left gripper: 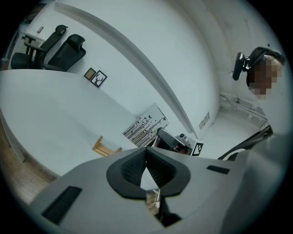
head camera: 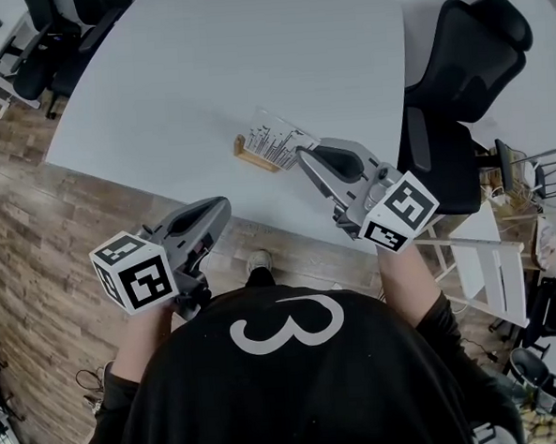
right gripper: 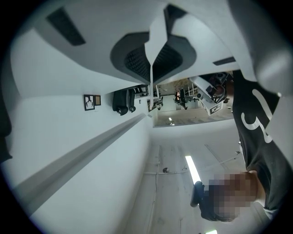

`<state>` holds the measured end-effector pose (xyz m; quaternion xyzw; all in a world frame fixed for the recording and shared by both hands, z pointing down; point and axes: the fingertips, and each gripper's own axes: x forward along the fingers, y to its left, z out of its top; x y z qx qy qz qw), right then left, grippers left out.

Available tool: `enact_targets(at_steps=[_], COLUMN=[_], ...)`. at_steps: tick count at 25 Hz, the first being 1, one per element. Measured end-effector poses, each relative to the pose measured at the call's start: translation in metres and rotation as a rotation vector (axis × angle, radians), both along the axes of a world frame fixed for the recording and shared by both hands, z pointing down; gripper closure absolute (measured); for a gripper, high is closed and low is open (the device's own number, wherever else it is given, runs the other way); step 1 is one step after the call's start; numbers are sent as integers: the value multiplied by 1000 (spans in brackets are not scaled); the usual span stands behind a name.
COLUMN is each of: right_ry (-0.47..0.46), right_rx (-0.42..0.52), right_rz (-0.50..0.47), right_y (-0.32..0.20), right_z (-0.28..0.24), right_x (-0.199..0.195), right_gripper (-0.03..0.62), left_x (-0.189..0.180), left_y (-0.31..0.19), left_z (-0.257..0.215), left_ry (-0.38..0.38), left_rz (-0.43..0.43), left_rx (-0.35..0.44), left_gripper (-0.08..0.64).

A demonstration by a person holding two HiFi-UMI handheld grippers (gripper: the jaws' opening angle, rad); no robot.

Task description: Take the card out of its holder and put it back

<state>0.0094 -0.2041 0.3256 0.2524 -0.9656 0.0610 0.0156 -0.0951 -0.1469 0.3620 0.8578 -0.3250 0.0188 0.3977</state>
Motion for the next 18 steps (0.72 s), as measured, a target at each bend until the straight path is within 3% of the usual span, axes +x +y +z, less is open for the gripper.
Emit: enact_targets(at_steps=[18], right_ry=[-45], right_rx=[40], right_rz=[-24], right_y=[122], right_z=[-38], right_x=[25], right_gripper=[572], left_x=[22], left_y=[87], left_z=[-42], left_ry=[33], left_rz=[-1], left_rx=[115], left_gripper=[549])
